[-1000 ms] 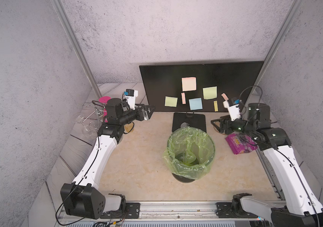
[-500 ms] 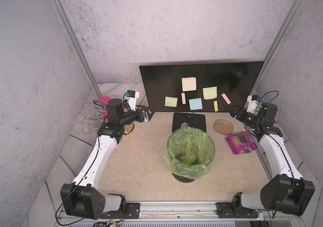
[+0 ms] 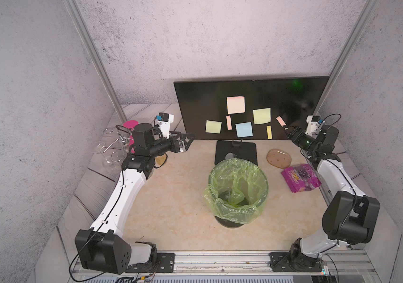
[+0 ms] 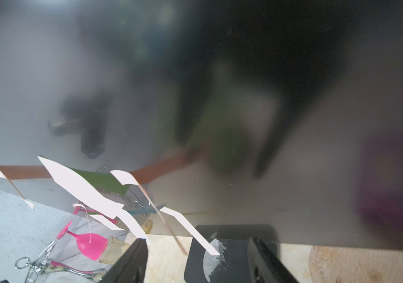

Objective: Remove the sticky note from the monitor
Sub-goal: Tear off the sticky note from the monitor.

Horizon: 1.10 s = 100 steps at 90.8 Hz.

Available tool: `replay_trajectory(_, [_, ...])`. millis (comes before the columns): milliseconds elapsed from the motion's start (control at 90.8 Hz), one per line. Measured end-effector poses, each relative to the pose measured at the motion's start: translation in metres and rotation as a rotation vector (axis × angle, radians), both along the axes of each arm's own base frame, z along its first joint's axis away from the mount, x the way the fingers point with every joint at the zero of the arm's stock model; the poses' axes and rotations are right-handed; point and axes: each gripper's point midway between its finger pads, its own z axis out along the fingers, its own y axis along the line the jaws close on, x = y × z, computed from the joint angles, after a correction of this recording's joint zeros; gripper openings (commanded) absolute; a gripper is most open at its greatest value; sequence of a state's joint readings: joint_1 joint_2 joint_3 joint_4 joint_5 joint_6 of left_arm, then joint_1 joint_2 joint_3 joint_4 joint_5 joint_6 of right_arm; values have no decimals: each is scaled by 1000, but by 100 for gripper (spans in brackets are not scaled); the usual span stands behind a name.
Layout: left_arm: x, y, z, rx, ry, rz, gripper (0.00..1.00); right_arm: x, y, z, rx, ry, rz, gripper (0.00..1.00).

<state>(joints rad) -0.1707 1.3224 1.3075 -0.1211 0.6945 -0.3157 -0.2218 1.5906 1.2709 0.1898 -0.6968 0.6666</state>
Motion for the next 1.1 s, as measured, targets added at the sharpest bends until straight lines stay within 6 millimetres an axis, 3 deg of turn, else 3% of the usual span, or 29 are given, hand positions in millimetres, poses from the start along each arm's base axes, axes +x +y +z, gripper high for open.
replay_trajectory(363, [0, 0, -1, 1, 2, -3, 100, 6, 8, 18, 26, -53, 40, 31])
replay_trajectory(606, [-1, 0, -1, 1, 2, -4, 100, 8, 10, 19, 25, -56, 59, 22])
replay_trajectory(815, [-1, -1, 0, 0, 1, -7, 100, 8, 12, 14, 26, -44, 71, 0])
replay_trajectory(1002, [-1, -1, 0, 0, 1, -7, 100, 5, 15, 16, 28, -46, 86, 0])
replay_trajectory(1101, [-1, -1, 0, 0, 1, -7, 100, -7, 24, 25, 14, -63, 109, 0])
